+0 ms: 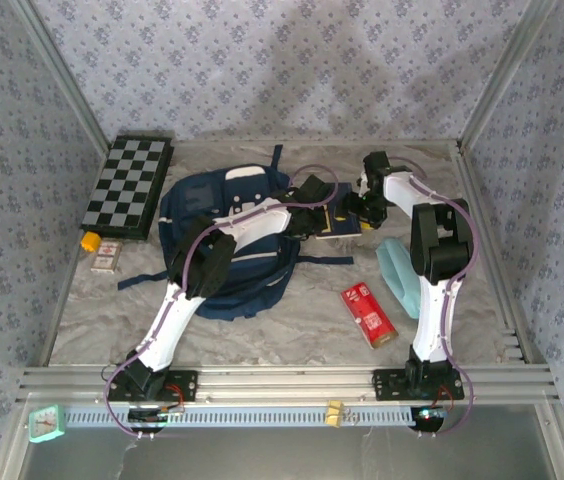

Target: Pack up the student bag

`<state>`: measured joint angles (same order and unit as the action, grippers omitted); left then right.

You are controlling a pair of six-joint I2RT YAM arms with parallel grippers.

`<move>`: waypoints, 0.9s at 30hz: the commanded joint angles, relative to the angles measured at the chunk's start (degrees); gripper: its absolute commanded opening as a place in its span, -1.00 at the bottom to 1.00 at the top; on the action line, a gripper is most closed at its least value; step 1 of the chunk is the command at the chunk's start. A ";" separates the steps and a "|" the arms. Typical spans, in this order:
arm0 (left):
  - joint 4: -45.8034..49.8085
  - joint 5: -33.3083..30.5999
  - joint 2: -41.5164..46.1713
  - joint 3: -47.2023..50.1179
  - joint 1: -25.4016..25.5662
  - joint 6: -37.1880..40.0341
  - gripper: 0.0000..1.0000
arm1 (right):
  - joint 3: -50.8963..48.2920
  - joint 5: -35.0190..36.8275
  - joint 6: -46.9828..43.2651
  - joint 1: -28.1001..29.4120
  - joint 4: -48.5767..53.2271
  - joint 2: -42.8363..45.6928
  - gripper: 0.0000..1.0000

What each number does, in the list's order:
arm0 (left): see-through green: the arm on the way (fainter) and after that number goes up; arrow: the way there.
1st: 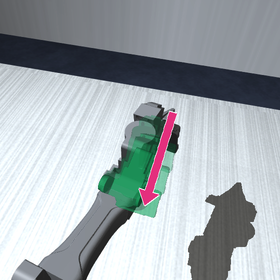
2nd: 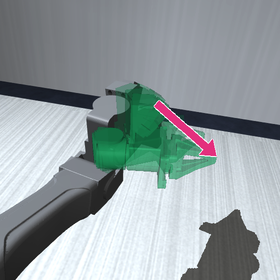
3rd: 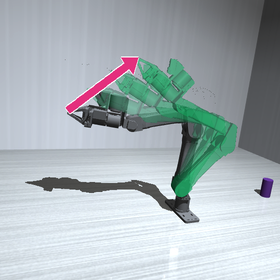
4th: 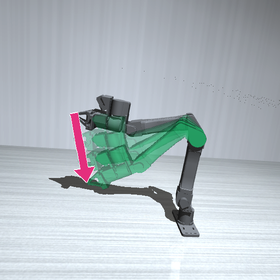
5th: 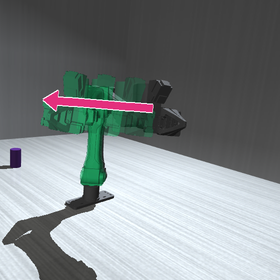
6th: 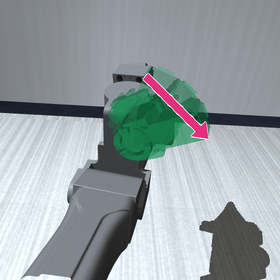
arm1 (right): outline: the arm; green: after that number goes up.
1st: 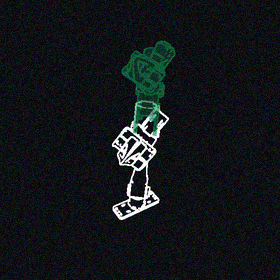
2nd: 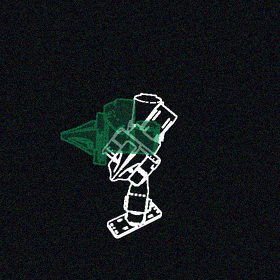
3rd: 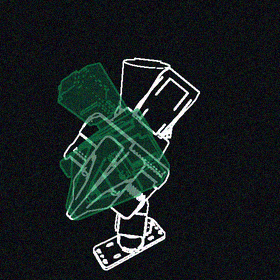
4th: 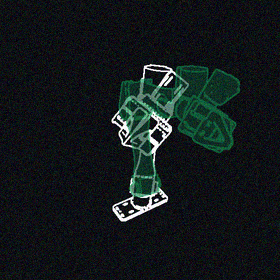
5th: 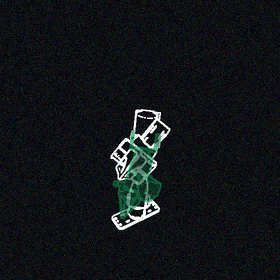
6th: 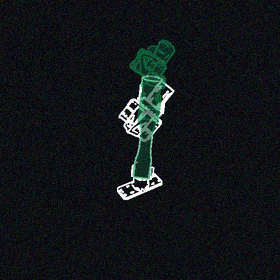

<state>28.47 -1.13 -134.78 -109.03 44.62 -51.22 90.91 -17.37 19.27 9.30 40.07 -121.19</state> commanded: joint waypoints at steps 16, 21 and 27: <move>1.91 1.13 -1.11 1.96 -0.93 1.83 -1.00 | -4.75 -29.86 -1.09 -4.46 -2.98 9.07 0.49; 1.69 1.16 -1.19 2.24 -0.87 1.56 -1.00 | -4.02 -32.45 -2.27 -3.43 -2.37 8.03 0.48; 1.51 1.13 -0.73 3.20 -0.93 1.33 -1.00 | -3.05 -32.10 -1.87 -3.59 -2.63 7.08 0.46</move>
<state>27.66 -0.93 -134.58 -108.31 43.48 -50.41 87.15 -43.64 17.10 3.95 37.85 -113.30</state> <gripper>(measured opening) 0.055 0.733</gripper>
